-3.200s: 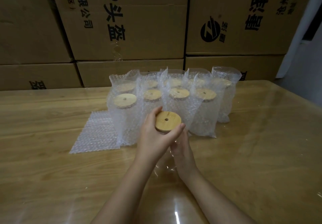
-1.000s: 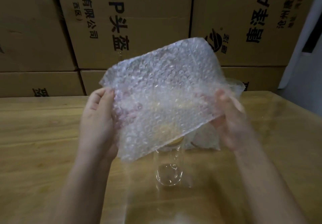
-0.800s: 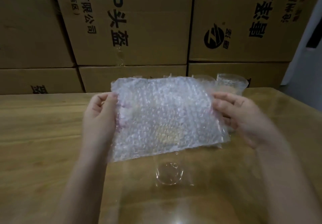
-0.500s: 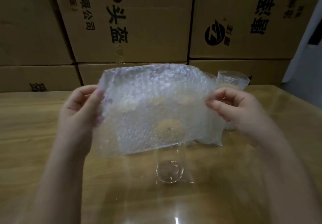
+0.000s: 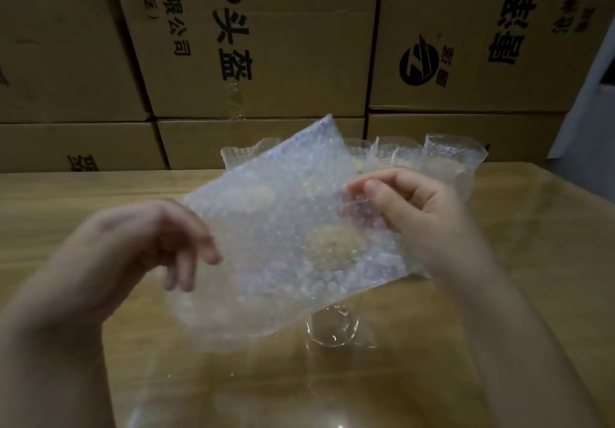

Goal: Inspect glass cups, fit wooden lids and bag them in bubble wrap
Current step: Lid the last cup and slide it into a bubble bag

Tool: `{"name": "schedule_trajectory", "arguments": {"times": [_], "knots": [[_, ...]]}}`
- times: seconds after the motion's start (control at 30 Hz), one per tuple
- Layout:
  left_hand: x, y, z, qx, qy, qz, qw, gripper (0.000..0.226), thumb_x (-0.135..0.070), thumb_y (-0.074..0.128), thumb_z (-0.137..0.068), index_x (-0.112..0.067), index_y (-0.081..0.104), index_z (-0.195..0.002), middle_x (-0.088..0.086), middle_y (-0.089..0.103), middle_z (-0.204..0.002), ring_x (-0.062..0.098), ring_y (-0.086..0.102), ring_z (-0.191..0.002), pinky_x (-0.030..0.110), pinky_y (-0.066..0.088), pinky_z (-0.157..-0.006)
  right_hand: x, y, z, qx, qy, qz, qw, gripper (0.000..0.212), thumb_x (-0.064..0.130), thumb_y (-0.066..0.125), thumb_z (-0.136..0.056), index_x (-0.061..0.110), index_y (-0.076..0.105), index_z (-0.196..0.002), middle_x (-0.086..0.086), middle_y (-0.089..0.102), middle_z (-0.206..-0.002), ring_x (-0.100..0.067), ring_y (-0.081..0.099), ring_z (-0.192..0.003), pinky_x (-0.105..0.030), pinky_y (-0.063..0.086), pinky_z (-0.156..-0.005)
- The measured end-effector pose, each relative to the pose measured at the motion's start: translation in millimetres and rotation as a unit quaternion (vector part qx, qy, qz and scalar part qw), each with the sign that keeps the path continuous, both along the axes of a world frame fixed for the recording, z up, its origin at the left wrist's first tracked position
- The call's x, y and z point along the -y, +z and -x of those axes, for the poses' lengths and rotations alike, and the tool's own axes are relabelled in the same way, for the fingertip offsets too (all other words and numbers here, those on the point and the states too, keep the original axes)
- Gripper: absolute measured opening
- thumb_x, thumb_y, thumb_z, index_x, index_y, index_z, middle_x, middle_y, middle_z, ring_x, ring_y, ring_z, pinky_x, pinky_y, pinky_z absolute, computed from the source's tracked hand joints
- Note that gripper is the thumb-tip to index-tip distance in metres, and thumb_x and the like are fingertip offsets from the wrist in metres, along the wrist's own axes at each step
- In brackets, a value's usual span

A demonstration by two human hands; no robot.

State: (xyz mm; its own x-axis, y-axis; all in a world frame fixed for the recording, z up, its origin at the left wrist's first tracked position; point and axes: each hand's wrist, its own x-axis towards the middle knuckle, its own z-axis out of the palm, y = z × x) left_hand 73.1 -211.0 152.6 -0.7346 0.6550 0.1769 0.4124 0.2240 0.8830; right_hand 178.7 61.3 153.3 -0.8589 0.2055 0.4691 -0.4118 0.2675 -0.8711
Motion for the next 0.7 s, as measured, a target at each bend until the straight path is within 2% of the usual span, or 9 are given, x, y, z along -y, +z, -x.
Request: {"name": "schedule_trajectory", "arguments": {"times": [0.03, 0.07, 0.13, 0.2, 0.27, 0.37, 0.5, 0.6, 0.7], "knots": [[-7.2, 3.9, -5.2, -0.002, -0.022, 0.012, 1.000, 0.055, -0.055, 0.085, -0.056, -0.008, 0.075, -0.084, 0.028, 0.070, -0.088, 0.036, 0.066, -0.065, 0.030, 0.054, -0.050, -1.2, -0.9, 0.8, 0.018, 0.010, -0.005, 1.000, 0.021, 0.008, 0.060, -0.091, 0.025, 0.072, -0.087, 0.010, 0.075, -0.086, -0.002, 0.068, -0.077, -0.011, 0.050, -0.064], [-16.2, 4.7, -10.2, -0.023, -0.058, 0.014, 0.998, 0.057, -0.063, 0.080, -0.058, -0.015, 0.076, -0.089, 0.018, 0.073, -0.089, 0.029, 0.068, -0.065, 0.024, 0.053, -0.051, -2.3, -2.2, 1.5, 0.033, 0.018, -0.016, 0.999, 0.021, 0.006, 0.062, -0.089, 0.025, 0.071, -0.086, 0.007, 0.075, -0.085, -0.006, 0.069, -0.076, -0.014, 0.051, -0.064], [-36.1, 4.9, -23.4, -0.016, -0.133, 0.015, 0.991, 0.042, -0.061, 0.066, -0.077, -0.026, 0.073, -0.098, 0.006, 0.074, -0.096, 0.020, 0.071, -0.073, 0.022, 0.054, -0.057, -2.4, -4.5, 2.8, 0.059, 0.027, -0.037, 0.997, 0.022, 0.004, 0.066, -0.086, 0.026, 0.071, -0.088, 0.003, 0.074, -0.083, -0.012, 0.069, -0.075, -0.016, 0.052, -0.064], [-46.9, -0.6, -27.4, 0.024, -0.153, 0.047, 0.987, 0.032, -0.053, 0.061, -0.082, -0.029, 0.071, -0.100, 0.002, 0.074, -0.099, 0.018, 0.071, -0.079, 0.021, 0.054, -0.062, -0.2, -6.6, 4.5, 0.073, 0.027, -0.041, 0.996, 0.024, 0.006, 0.069, -0.084, 0.027, 0.068, -0.094, 0.002, 0.071, -0.081, -0.011, 0.068, -0.073, -0.019, 0.053, -0.067], [-60.8, -2.9, -28.9, 0.044, -0.157, 0.085, 0.983, 0.032, -0.051, 0.060, -0.083, -0.027, 0.070, -0.100, -0.002, 0.074, -0.099, 0.016, 0.072, -0.082, 0.021, 0.054, -0.061, 3.5, -8.6, 5.6, 0.068, 0.020, -0.043, 0.997, 0.027, 0.008, 0.070, -0.084, 0.029, 0.066, -0.098, 0.003, 0.069, -0.080, -0.009, 0.067, -0.073, -0.021, 0.054, -0.072], [-74.5, -4.1, -31.7, 0.053, -0.121, 0.090, 0.987, 0.042, -0.057, 0.060, -0.082, -0.020, 0.070, -0.100, -0.006, 0.074, -0.097, 0.016, 0.073, -0.078, 0.020, 0.053, -0.055, 12.3, -10.3, 4.7, 0.038, -0.008, -0.064, 0.997, 0.025, 0.012, 0.071, -0.084, 0.033, 0.066, -0.097, 0.006, 0.066, -0.084, -0.005, 0.064, -0.077, -0.017, 0.051, -0.073], [-81.3, -1.5, -34.0, 0.100, -0.023, -0.018, 0.995, 0.042, -0.055, 0.057, -0.075, -0.018, 0.072, -0.086, 0.003, 0.075, -0.088, 0.024, 0.073, -0.068, 0.020, 0.049, -0.046, 30.2, -13.3, 4.7, 0.023, -0.001, -0.065, 0.998, 0.026, 0.013, 0.071, -0.084, 0.034, 0.061, -0.098, 0.012, 0.062, -0.079, -0.002, 0.057, -0.071, -0.014, 0.047, -0.066], [-84.3, -1.0, -36.0, 0.118, 0.004, -0.039, 0.992, 0.042, -0.056, 0.059, -0.072, -0.019, 0.074, -0.082, 0.004, 0.075, -0.085, 0.026, 0.073, -0.067, 0.020, 0.048, -0.044, 40.4, -15.8, 4.6, 0.029, 0.016, -0.075, 0.997, 0.028, 0.012, 0.069, -0.085, 0.033, 0.057, -0.100, 0.012, 0.057, -0.075, 0.002, 0.052, -0.065, -0.012, 0.045, -0.063], [-86.0, -1.5, -36.5, 0.113, 0.032, -0.031, 0.993, 0.027, -0.038, 0.063, -0.086, -0.015, 0.074, -0.081, 0.002, 0.073, -0.076, 0.024, 0.073, -0.065, 0.019, 0.047, -0.045, 45.7, -17.2, 3.8, 0.041, 0.021, -0.098, 0.994, 0.030, 0.013, 0.070, -0.086, 0.035, 0.055, -0.100, 0.014, 0.053, -0.074, 0.001, 0.050, -0.064, -0.014, 0.045, -0.065]]}}
